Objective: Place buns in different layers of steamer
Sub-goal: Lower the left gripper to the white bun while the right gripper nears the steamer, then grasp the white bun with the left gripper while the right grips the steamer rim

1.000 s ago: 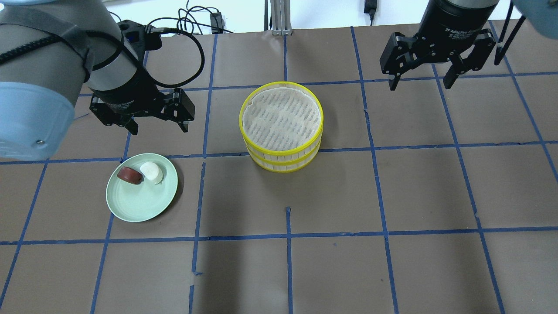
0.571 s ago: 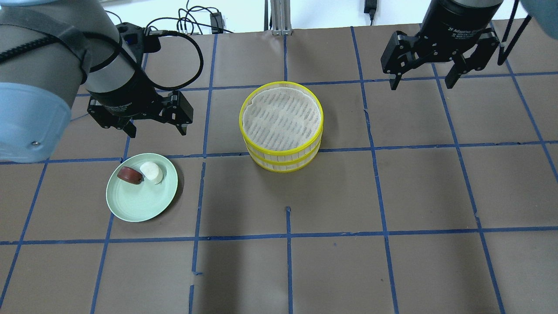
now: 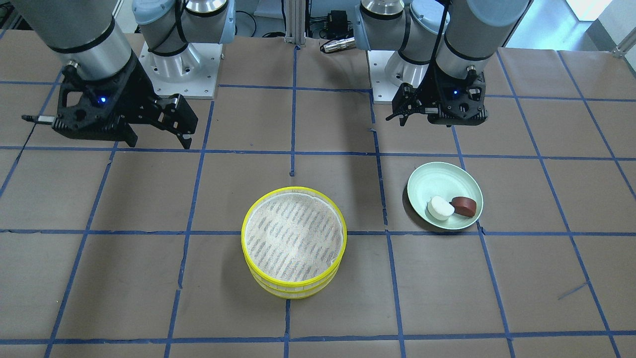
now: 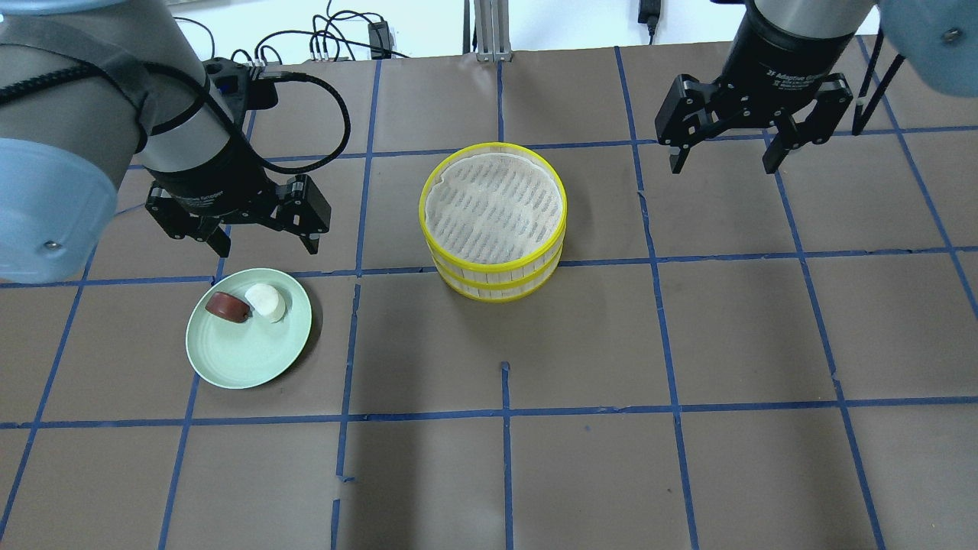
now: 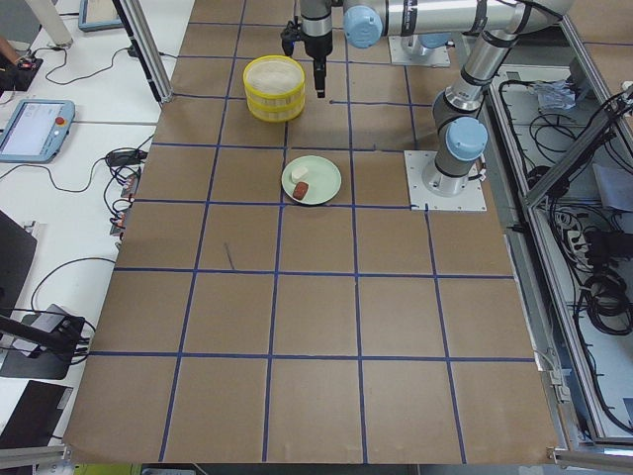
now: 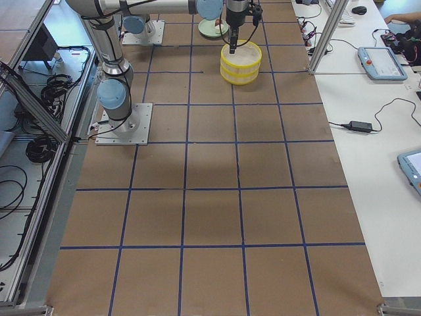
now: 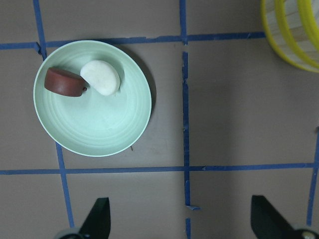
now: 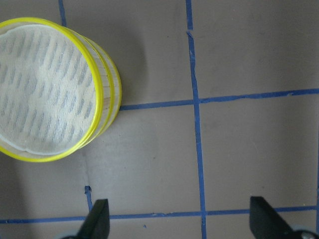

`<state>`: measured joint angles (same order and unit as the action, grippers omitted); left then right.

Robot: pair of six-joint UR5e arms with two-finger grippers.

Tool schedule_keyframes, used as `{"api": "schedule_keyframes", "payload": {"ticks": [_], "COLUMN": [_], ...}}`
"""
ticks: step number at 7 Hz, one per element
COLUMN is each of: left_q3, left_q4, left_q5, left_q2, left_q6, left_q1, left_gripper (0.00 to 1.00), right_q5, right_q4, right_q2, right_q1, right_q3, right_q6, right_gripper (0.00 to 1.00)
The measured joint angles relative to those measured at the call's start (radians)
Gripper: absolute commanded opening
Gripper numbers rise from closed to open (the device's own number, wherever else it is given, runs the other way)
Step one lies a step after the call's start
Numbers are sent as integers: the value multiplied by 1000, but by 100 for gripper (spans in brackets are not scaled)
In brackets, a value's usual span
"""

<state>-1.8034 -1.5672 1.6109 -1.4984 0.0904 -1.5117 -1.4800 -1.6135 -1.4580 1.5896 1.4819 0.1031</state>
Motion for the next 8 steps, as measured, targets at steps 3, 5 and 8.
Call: {"api": "schedule_keyframes", "payload": {"ticks": [3,5,8], "left_q3": [-81,-81,-87], "left_q4": [94,218,420], "left_q5": [58,112,128], "left_q2": [-129,-242,-353], "left_q6": [68,88,204], "left_q1": [98,119,123], "left_gripper": [100,100,100], "right_q5": [-65,-104,-110], "right_q4": [-224,-331,-431], "right_q2": [176,277,368], "right_q1": [101,172,209], "right_q3": [-9,-6,-5], "right_q6": [30,119,179], "right_gripper": [98,98,89]}}
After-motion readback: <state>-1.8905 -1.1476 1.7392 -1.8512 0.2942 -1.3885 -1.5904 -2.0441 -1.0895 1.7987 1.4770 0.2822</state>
